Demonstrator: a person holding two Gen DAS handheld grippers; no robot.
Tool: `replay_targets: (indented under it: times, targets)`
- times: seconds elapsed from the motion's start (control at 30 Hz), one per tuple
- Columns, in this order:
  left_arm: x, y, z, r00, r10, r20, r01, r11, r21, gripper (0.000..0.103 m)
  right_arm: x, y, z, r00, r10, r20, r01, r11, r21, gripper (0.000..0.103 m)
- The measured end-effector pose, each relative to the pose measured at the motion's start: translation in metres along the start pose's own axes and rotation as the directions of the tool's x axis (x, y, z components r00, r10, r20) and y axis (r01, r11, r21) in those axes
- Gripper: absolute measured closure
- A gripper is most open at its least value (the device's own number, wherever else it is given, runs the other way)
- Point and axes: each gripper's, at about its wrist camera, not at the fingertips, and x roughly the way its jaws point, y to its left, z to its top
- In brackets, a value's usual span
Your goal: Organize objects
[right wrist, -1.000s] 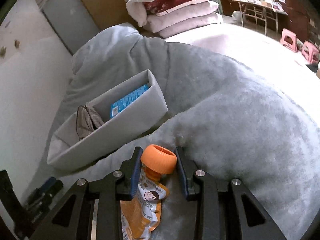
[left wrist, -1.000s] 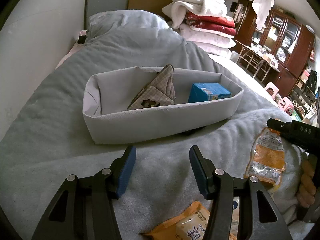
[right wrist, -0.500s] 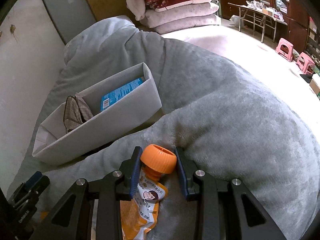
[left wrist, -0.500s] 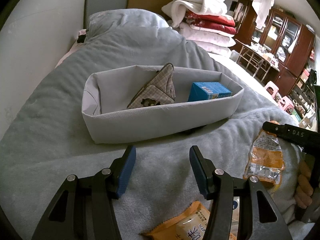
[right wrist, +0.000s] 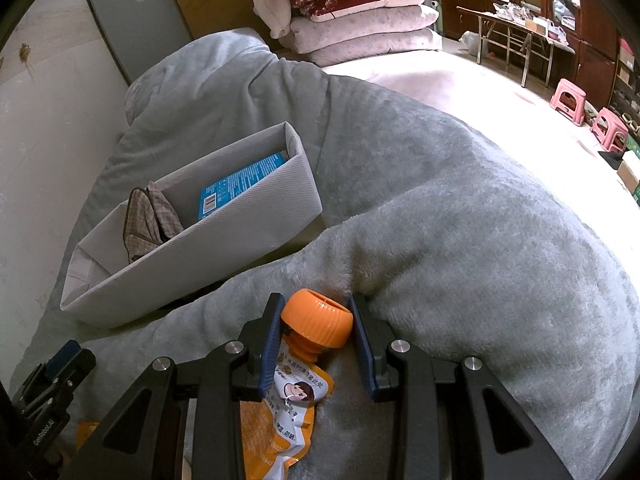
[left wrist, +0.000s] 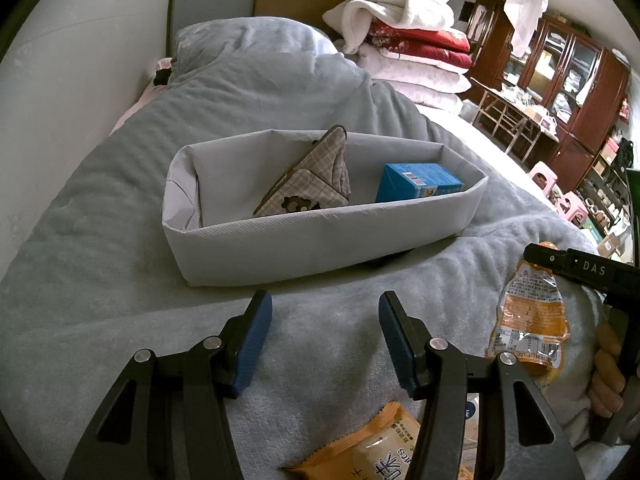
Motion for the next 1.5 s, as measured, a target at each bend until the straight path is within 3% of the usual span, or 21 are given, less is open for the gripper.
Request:
replay_targets:
  times: [1.5]
  targets:
    - [0.0016, 0.0009, -0.0037, 1.0, -0.003, -0.007, 0.003, 1.0, 0.006, 0.048, 0.0009, 0.0008, 0.0004, 1.0, -0.008, 0.001, 0.008, 1.0, -0.005, 0.072]
